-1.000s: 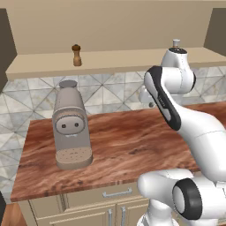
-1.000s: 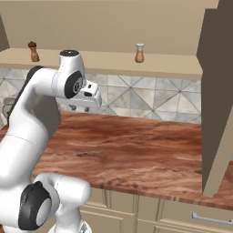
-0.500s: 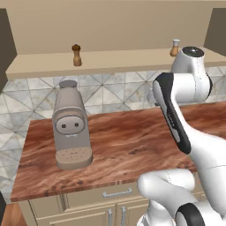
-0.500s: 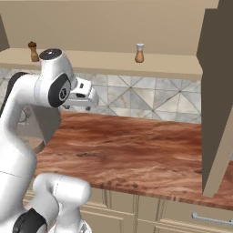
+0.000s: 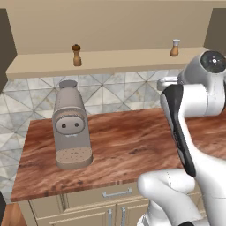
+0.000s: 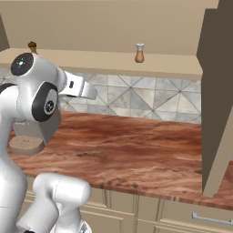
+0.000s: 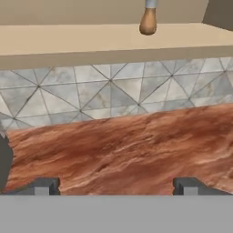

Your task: Take 2 condiments from the cabinet and move them on the counter near the stove.Make sure the condiments are lined up with each other, next to each other.

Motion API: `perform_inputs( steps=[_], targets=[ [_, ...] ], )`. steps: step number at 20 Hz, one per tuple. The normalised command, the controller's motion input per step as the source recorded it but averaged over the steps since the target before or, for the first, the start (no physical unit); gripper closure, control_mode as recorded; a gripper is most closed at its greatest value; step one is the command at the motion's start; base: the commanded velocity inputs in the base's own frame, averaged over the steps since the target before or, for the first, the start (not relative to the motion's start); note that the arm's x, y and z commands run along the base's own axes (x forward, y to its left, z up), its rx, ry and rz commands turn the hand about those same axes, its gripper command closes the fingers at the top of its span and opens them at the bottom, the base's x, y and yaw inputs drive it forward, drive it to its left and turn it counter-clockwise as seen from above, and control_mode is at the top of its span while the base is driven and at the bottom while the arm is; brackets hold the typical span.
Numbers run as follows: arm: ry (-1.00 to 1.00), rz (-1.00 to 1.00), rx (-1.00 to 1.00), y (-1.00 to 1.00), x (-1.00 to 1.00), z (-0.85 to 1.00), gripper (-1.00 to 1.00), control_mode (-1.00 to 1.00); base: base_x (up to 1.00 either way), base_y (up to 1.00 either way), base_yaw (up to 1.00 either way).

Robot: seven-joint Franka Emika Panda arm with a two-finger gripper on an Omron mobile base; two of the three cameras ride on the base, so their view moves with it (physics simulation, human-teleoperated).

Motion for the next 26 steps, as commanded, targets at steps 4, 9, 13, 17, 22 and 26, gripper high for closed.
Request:
perform_inputs(
  steps=[4,9,13,17,22,26],
  targets=[
    [-0.27,-0.12,0.0,-0.13,0.02,0.55,-1.0,-1.0,0.0,0.0,0.0],
    [-0.12,-0.02,0.0,-0.34,0.14,0.22,-1.0,-1.0,0.0,0.0,0.0],
    [0.05,0.0,0.02,-0.34,0.31,0.02,-1.0,-1.0,0.0,0.0,0.0],
    [0.01,0.0,0.0,-0.31,0.16,0.12,-1.0,-1.0,0.0,0.0,0.0],
    [0.0,0.0,0.0,-0.28,0.28,0.18,-1.0,-1.0,0.0,0.0,0.0],
    [0.01,0.0,0.0,-0.26,0.54,0.0,-1.0,-1.0,0.0,0.0,0.0]
  ],
)
